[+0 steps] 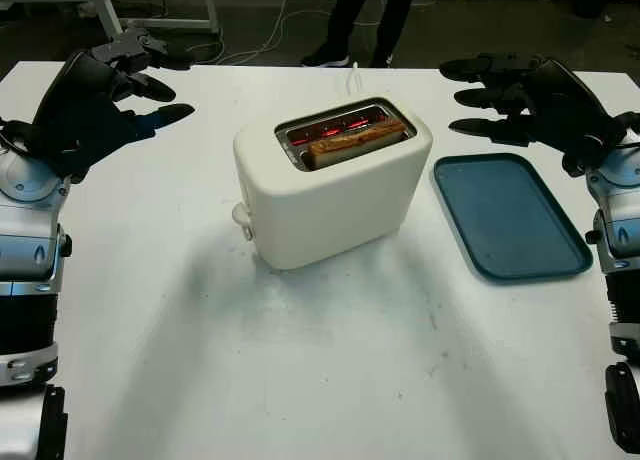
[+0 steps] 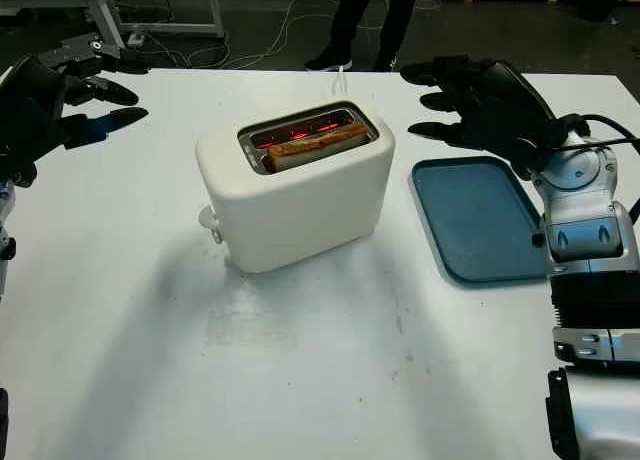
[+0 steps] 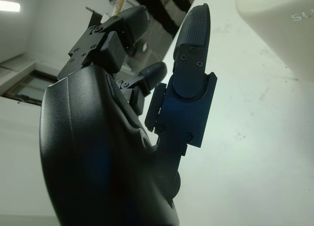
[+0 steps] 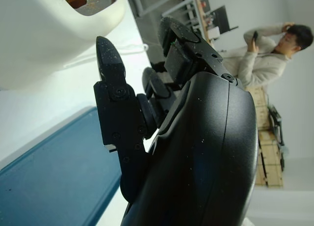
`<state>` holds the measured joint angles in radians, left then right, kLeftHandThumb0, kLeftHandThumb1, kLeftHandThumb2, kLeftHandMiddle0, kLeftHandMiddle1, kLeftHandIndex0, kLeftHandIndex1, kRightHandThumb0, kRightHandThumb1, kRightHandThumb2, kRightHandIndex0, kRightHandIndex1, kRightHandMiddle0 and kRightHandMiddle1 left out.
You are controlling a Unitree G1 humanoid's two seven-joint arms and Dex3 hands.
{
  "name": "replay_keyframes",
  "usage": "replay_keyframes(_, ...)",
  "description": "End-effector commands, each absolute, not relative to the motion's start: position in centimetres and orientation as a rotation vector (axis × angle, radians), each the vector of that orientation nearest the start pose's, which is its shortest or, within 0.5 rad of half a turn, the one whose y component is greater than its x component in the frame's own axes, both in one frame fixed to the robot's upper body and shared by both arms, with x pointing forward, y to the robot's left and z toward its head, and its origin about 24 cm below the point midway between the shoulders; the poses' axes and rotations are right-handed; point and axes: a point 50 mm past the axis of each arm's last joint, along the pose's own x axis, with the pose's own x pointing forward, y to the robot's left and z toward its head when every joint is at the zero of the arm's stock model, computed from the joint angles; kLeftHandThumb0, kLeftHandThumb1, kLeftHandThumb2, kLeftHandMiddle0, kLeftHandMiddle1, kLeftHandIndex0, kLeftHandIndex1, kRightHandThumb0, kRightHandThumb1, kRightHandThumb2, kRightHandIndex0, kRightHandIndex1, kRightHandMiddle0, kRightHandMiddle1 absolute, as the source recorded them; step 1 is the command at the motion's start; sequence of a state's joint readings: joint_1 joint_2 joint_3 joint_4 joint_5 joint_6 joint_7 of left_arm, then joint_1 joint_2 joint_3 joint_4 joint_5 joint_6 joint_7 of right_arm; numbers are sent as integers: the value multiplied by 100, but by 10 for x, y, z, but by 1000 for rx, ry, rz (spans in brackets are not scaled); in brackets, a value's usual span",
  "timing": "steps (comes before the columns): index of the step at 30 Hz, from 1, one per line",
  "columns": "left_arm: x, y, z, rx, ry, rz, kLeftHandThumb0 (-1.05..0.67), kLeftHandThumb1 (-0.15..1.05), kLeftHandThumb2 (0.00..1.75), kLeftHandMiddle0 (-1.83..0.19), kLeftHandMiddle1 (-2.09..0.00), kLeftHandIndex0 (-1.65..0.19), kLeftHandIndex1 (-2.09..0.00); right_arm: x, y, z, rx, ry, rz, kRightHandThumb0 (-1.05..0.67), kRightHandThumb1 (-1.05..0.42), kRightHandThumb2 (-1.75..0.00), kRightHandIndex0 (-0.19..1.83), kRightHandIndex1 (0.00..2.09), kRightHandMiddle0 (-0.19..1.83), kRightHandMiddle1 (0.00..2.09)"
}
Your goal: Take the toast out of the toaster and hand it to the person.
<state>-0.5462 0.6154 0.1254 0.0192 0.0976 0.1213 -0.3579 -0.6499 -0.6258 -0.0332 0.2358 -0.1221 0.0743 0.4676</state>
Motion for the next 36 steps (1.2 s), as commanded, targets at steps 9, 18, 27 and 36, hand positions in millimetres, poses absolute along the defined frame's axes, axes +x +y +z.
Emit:
replay_keyframes(9,320,238,225,724,-329,-137,-59,92,15,-35,-95,-40,-67,346,-232,211,-743,-204,276,-40,-92,-3,62,1,58,0)
replay_keyframes(18,319,239,224,721,-319,-133,-60,92,14,-34,-95,-40,-66,346,-232,211,-747,-204,280,-39,-92,-4,63,1,59,1)
replay_keyframes(27,320,239,224,724,-326,-133,-59,92,14,-35,-94,-41,-66,346,-233,211,-753,-208,280,-40,-92,-4,63,1,59,1)
replay_keyframes(36,320,239,225,734,-333,-134,-60,92,15,-36,-94,-41,-65,347,-231,212,-751,-206,278,-38,-92,-3,63,1,59,1)
